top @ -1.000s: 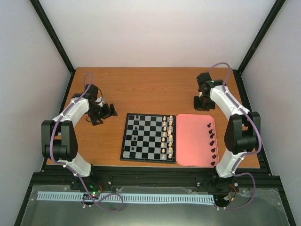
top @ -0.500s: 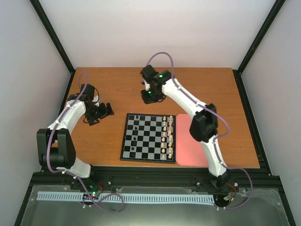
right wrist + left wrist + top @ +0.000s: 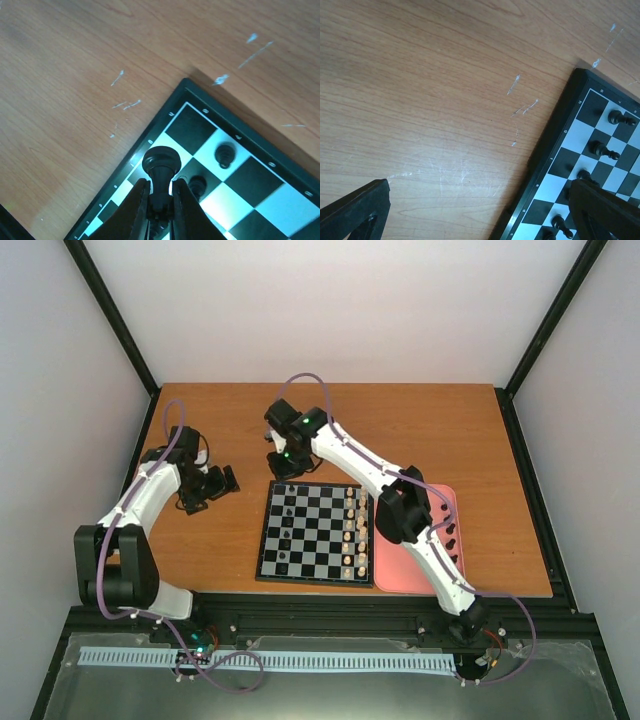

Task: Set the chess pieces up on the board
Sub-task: Place the chess piece on the chessboard.

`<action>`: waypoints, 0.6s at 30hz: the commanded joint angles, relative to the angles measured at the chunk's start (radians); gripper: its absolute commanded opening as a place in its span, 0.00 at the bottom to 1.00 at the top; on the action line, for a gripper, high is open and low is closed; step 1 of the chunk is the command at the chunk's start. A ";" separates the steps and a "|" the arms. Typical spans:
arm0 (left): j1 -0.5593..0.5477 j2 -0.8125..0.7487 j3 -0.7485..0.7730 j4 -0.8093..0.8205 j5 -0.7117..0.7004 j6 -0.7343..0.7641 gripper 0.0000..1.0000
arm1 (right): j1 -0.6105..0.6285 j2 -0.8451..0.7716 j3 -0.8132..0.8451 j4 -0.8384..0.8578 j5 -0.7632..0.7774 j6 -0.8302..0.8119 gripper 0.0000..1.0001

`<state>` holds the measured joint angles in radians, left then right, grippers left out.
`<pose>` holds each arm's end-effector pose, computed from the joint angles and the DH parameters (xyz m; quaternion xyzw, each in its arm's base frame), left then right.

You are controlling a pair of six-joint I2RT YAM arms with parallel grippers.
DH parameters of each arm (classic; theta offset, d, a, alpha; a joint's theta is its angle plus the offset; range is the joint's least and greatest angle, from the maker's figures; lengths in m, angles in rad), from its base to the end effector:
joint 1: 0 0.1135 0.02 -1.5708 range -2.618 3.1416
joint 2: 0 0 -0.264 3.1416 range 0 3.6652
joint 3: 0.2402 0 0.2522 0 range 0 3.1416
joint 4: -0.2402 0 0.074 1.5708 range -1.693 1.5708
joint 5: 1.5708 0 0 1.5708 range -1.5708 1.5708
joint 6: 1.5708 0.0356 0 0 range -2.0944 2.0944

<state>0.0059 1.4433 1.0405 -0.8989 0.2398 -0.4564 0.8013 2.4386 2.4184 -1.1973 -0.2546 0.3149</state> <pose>0.2642 -0.0069 0.2299 -0.2098 0.9614 -0.1453 0.1033 0.3450 0.3690 0.2375 -0.2568 0.9424 0.1983 0.0817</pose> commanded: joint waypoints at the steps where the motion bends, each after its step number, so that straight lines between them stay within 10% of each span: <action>1: 0.009 -0.033 0.006 -0.003 0.013 -0.020 1.00 | 0.029 0.047 0.048 0.017 -0.024 0.014 0.03; 18: 0.009 -0.036 -0.007 0.011 0.033 -0.018 1.00 | 0.036 0.148 0.118 -0.009 0.021 0.002 0.04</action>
<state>0.0067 1.4288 1.0286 -0.8974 0.2596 -0.4606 0.8318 2.5610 2.4928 -1.1862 -0.2592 0.3199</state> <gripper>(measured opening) 0.999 0.109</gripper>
